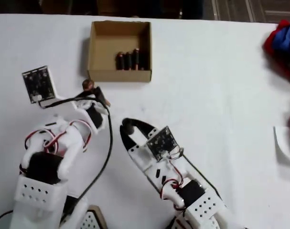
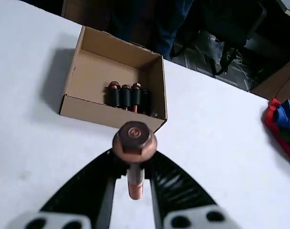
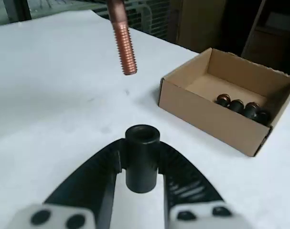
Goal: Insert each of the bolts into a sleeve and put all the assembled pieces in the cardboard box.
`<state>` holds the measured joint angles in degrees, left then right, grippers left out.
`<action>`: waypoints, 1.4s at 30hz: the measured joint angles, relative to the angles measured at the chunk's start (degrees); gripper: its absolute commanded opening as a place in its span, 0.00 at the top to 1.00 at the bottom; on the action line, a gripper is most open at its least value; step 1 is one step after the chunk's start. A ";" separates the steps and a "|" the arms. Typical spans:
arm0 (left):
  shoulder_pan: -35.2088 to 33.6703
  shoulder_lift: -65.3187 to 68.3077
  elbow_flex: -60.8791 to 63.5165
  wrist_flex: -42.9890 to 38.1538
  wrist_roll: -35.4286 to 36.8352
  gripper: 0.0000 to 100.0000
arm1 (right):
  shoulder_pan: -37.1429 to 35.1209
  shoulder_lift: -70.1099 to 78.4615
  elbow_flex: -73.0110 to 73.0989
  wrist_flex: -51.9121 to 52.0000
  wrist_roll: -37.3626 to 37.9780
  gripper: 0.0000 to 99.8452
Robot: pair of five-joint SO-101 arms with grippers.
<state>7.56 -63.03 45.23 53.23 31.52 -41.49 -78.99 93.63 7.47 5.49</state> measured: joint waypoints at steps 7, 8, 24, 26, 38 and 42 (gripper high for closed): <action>0.97 0.09 0.00 0.26 0.00 0.98 | 0.00 2.02 0.09 -0.44 0.35 0.98; 1.58 0.35 0.00 0.26 0.18 0.98 | 0.00 2.46 0.09 -0.70 0.35 0.98; 8.88 7.91 -2.46 2.64 0.09 0.98 | 1.76 9.23 0.09 -7.12 0.35 0.98; 9.58 7.91 -2.46 2.64 0.09 0.98 | 1.85 9.93 0.09 -7.12 0.35 0.98; 10.02 8.00 -2.46 2.64 0.09 0.98 | 1.76 10.81 0.09 -7.12 0.35 0.98; 10.11 8.18 -2.46 2.99 0.18 0.98 | 1.76 10.90 0.09 -8.09 0.35 0.98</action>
<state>17.67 -54.86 42.77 56.22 31.69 -39.74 -68.09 93.71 -0.62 5.85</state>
